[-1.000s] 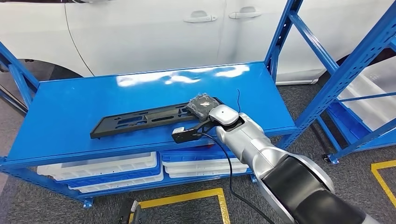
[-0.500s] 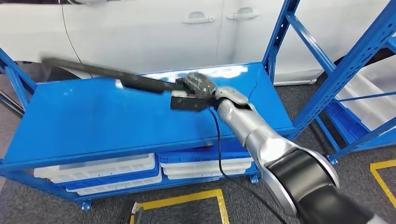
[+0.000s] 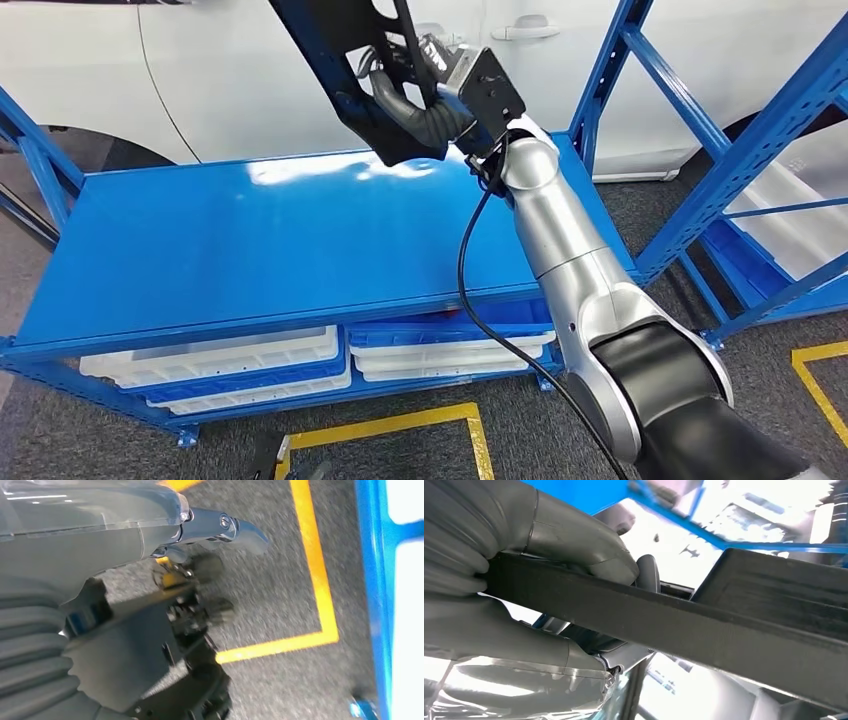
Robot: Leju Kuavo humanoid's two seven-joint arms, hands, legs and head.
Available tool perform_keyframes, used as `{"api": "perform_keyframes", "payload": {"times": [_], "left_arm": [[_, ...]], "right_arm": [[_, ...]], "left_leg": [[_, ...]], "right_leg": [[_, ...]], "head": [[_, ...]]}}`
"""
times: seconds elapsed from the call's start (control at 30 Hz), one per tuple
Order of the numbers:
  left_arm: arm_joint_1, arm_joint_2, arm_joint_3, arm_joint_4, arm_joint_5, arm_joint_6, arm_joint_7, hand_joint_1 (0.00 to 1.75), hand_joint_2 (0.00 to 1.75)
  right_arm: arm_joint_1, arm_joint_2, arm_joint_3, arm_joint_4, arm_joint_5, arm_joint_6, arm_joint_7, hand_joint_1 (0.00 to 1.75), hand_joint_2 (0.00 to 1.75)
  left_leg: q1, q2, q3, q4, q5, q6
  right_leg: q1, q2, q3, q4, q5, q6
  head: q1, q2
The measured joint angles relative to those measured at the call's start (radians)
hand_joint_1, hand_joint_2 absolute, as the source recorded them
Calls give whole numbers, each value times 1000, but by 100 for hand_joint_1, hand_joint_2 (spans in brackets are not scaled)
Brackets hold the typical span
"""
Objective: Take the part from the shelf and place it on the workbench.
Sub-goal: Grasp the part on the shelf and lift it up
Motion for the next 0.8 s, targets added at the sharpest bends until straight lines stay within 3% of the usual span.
{"api": "perform_keyframes", "payload": {"times": [0.1, 0.13, 0.17, 0.27, 0.3, 0.33, 0.4, 0.47, 0.63, 0.7, 0.77, 0.8], "left_arm": [[3, 0, 0, 0, 8, -22, -49, 0, 131], [5, 0, 0, 0, 15, -27, -66, 0, 175], [8, 0, 1, 0, 23, -30, -83, 0, 175], [27, 6, 6, 0, 50, -34, -120, 0, 175], [36, 9, 9, 0, 59, -36, -128, 0, 175], [44, 12, 13, 0, 68, -38, -136, 0, 175], [55, 17, 24, 0, 82, -40, -146, 0, 175], [61, 20, 32, 0, 91, -38, -150, 0, 175], [72, 24, 53, 0, 115, -13, -129, 0, 175], [72, 24, 57, 0, 117, 0, -118, 0, 175], [72, 25, 62, 0, 121, 10, -110, 0, 175], [73, 25, 64, 0, 123, 13, -108, 0, 175]], "right_arm": [[50, -17, 1, -70, -235, 98, 26, 175, 175], [79, -26, 4, -106, -332, 131, 39, 175, 175], [114, -38, 12, -147, -426, 158, 49, 175, 175], [257, -90, 54, -261, -595, 196, 59, 175, 175], [312, -110, 73, -292, -620, 199, 54, 175, 175], [366, -130, 94, -322, -638, 201, 46, 175, 175], [465, -170, 134, -373, -664, 205, 29, 175, 175], [544, -205, 167, -417, -679, 207, 21, 175, 175], [664, -275, 222, -511, -688, 179, 24, 175, 175], [677, -293, 232, -530, -690, 168, 29, 175, 175], [683, -305, 240, -535, -691, 160, 35, 175, 175], [687, -309, 244, -535, -692, 157, 38, 175, 175]], "left_leg": [[0, 0, 1, -2, -4, -15], [-1, 0, -4, 13, -16, -18], [-1, 0, -17, 48, -39, -22], [4, 0, -96, 230, -123, -31], [5, 1, -111, 260, -128, -34], [6, 1, -106, 249, -113, -36], [6, 1, -46, 124, -48, -34], [4, -1, 11, 11, -12, -24], [2, -3, 26, -18, -9, 4], [5, 0, 28, -24, -6, 12], [4, 2, 27, -24, -6, 14], [4, 2, 27, -23, -6, 15]], "right_leg": [[-2, -2, 9, -17, 7, -9], [-6, -4, 16, -27, 11, -13], [-10, -7, 23, -35, 13, -17], [-11, -10, 29, -39, 11, -22], [-12, -8, 30, -38, 9, -21], [-13, -5, 30, -36, 7, -20], [-16, 1, 30, -28, 0, -13], [-14, 4, 28, -19, -7, -4], [-16, 5, 23, -3, -23, 23], [-19, 4, -16, 82, -75, 32], [-22, 4, -84, 225, -137, 40], [-24, 4, -107, 271, -148, 42]], "head": [[0, 0], [0, 0], [0, 0], [0, 0], [0, 0], [0, 0], [0, 0], [0, 0], [0, 0], [0, 0], [0, 0], [0, 0]]}}
